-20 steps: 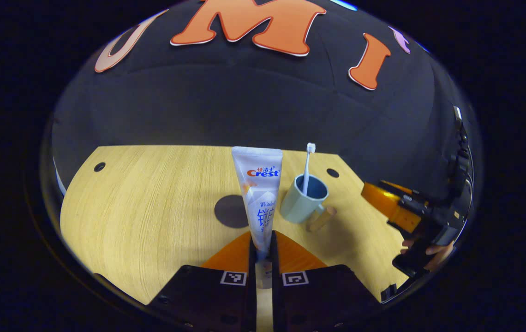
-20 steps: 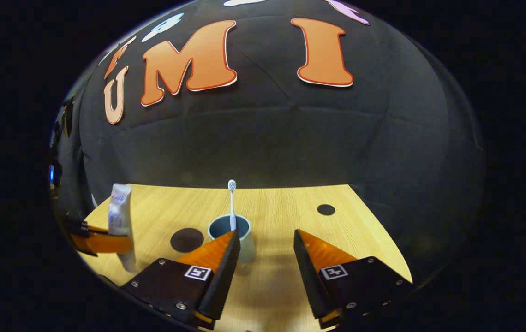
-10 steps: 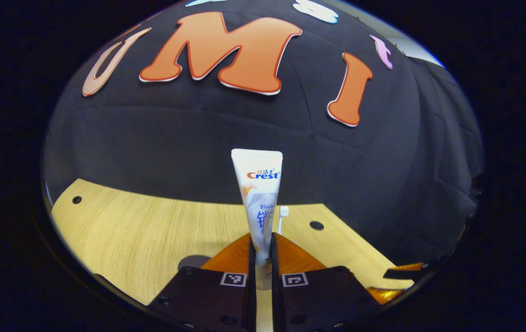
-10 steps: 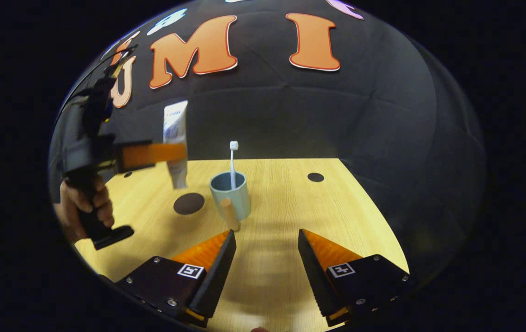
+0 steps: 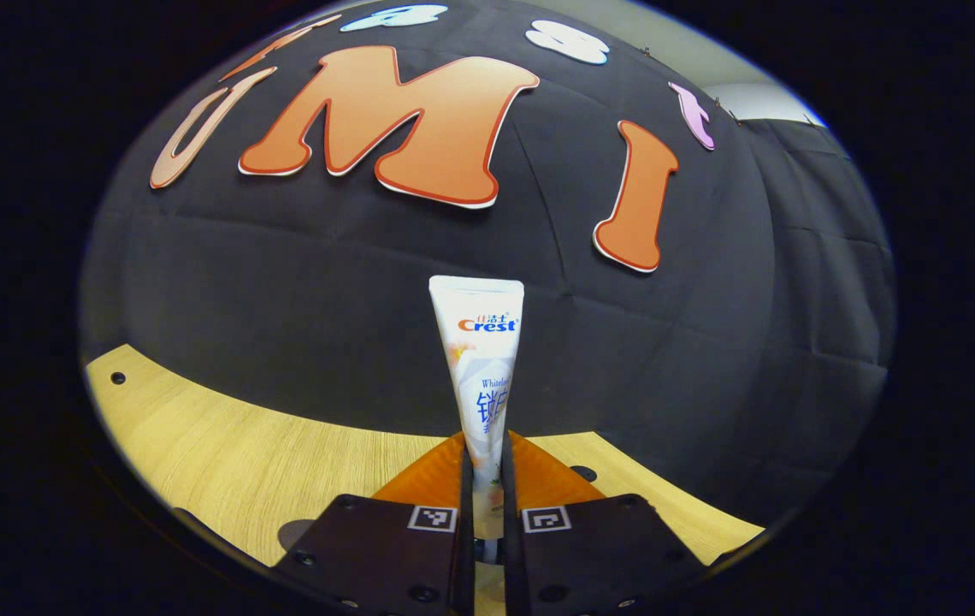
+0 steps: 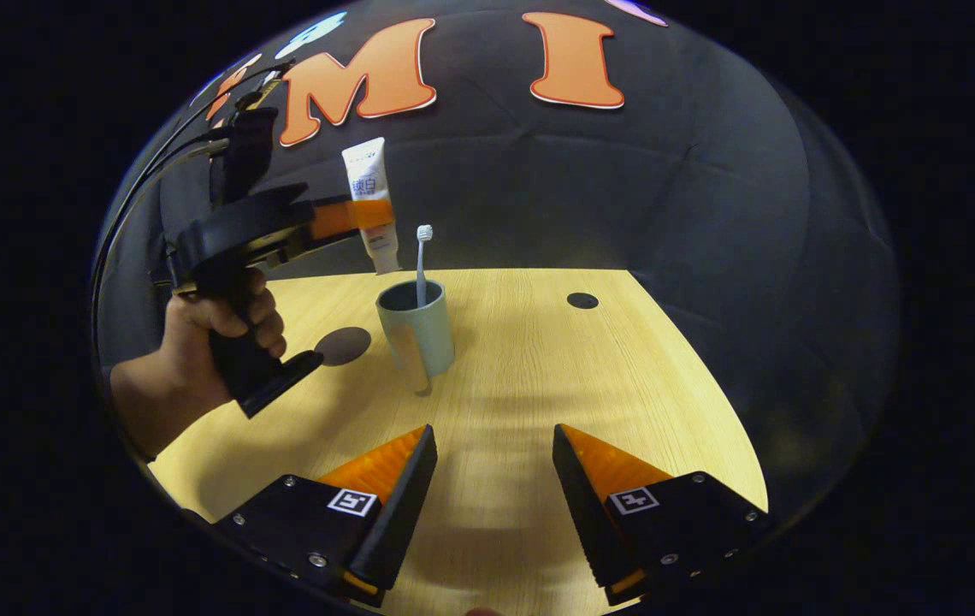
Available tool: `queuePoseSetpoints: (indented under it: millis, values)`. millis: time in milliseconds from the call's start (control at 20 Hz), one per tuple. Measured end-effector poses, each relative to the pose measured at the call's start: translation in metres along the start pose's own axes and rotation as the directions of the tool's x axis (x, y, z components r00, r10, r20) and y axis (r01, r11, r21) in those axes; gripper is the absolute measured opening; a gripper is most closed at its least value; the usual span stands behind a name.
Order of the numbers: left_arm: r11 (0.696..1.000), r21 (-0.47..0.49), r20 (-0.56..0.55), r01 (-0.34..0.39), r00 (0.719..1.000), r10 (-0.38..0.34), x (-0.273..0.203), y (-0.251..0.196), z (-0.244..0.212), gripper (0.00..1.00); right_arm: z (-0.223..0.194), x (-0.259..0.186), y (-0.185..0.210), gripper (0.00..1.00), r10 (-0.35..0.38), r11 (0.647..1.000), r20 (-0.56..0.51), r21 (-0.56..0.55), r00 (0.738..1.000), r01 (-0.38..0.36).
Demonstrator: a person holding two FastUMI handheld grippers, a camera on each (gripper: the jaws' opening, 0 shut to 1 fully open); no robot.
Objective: Put the toothbrush and toothpaste on the desktop into the cup, then pick up the cup and place it on the coaster on the desktop.
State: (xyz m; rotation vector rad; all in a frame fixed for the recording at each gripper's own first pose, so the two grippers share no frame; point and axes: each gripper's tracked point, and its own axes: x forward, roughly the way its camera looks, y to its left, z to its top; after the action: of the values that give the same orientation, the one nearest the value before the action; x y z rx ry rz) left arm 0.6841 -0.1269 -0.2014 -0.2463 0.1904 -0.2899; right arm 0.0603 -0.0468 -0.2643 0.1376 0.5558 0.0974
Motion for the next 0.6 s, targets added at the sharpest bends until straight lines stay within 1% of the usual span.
queuePoseSetpoints:
  millis: [300,500,550,600]
  values:
    - [0.999,0.026,-0.033,-0.027,0.999,0.028,0.004,0.001,-0.044,0.13,0.003,0.002,-0.001,0.83,0.028,1.000,0.012,0.012,1.000,-0.028]
    - [0.997,0.061,-0.056,-0.044,0.997,0.047,0.006,0.000,-0.056,0.13,0.006,0.002,-0.003,0.83,0.029,0.999,0.016,0.026,0.999,-0.029]
    - [0.997,0.070,-0.065,-0.041,0.997,0.046,0.003,-0.002,-0.056,0.14,0.006,0.001,-0.004,0.83,0.027,0.999,0.017,0.031,0.999,-0.028]
    - [0.996,0.080,-0.050,-0.047,0.997,0.051,0.005,-0.001,-0.053,0.17,0.007,0.000,-0.005,0.83,0.028,0.999,0.018,0.036,0.999,-0.029]
